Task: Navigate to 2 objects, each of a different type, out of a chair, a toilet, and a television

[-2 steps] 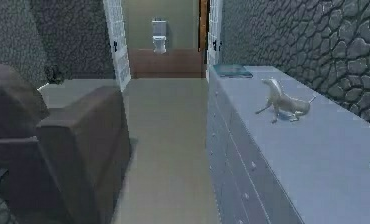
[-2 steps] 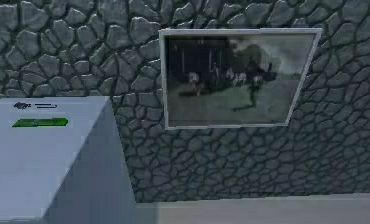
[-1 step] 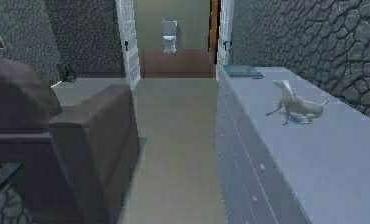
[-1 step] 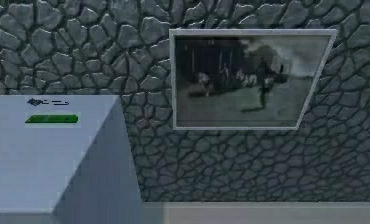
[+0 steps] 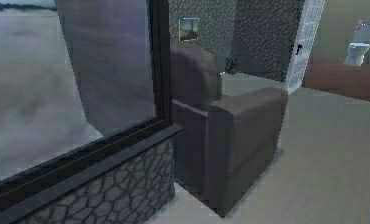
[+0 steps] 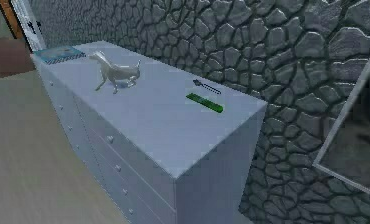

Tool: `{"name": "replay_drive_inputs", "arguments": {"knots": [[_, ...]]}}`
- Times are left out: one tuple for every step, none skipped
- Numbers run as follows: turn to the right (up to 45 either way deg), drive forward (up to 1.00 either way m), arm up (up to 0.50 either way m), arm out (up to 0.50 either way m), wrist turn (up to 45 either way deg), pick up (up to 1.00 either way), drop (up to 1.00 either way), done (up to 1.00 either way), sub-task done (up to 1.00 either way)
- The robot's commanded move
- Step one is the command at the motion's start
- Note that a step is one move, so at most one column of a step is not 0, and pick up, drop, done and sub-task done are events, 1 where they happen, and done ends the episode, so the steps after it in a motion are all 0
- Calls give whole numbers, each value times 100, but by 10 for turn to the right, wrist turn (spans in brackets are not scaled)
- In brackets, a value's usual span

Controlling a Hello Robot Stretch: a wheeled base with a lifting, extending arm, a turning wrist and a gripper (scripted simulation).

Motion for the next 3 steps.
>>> {"name": "replay_drive_inputs", "arguments": {"knots": [[-180, 0, 0, 0, 0, 0, 0, 0, 0], [0, 30, 0, 0, 0, 0, 0, 0, 0], [450, 0, 0, 0, 0, 0, 0, 0, 0]]}}
